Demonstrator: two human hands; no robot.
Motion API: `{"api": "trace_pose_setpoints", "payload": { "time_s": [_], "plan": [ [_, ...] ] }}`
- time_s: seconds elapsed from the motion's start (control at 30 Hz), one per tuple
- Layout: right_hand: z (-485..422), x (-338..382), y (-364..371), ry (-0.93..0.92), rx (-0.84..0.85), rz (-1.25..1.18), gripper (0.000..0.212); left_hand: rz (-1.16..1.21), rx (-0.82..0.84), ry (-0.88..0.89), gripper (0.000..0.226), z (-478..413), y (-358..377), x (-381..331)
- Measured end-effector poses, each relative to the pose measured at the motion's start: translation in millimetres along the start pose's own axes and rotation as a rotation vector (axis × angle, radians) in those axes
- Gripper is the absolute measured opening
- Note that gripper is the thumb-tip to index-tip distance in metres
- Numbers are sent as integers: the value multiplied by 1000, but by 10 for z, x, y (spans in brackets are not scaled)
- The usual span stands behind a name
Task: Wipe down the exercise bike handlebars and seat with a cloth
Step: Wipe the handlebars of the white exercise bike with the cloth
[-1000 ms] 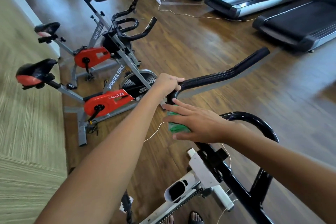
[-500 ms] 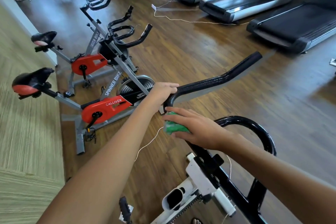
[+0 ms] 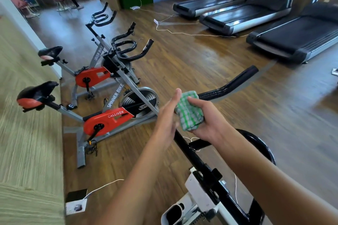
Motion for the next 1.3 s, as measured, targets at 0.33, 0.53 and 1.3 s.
{"api": "trace_pose_setpoints", "payload": {
  "time_s": [0.33,0.53,1.3],
  "plan": [
    [12,424,-186,-184,-335,1224,31,-80,-305,136,14,45,-352,-345],
    [15,398,-820,259,-567,1989,52,-1307,-389,-120,63,-170,-200,-61],
    [377,709,-1184,179,-818,1799,59,-2119,-100,234,80,-1001,263,123]
  ]
}}
Point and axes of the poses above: each hand's wrist, its own z-axis away from the middle knuckle, its own y-axis out of the palm, x = y × z, the point moved 5 cm from there along -z, towards the middle knuckle, and after that the axes turned 11 degrees about x, right-handed, at the moved point
